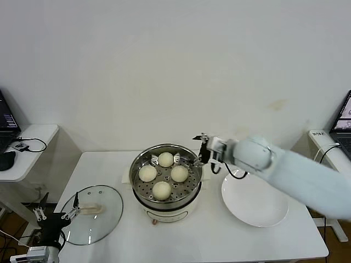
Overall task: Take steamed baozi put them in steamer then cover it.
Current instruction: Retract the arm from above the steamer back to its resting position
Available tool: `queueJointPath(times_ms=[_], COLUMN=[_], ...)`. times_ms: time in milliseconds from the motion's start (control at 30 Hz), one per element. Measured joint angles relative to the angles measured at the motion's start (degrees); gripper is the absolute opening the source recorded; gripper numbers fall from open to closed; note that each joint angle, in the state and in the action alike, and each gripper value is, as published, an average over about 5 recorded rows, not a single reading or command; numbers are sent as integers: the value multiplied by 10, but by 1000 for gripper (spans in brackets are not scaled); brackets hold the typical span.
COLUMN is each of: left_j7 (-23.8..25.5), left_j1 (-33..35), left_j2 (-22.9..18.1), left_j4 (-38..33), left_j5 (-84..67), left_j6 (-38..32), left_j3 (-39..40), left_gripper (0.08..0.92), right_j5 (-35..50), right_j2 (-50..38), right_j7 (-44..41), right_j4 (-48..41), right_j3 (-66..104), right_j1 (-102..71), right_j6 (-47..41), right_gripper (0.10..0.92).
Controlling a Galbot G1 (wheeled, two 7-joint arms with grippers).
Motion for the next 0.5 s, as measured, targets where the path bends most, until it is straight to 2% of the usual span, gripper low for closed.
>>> queueJointPath(times_ms=[200,500], left_j7=[-12,-45], left_j1=[-9,-14], left_j2=[7,20], left_j4=[15,58], left_j5=[39,195], left_j6=[-2,-10], left_j3=[-6,-15], left_gripper=[823,823], right_j5=[-54,-138], right_j2=[35,180], right_j7=[51,65], right_j4=[11,8], right_j3=[218,499], right_j1=[-224,-495], right_j6=[118,269], right_gripper=[823,823])
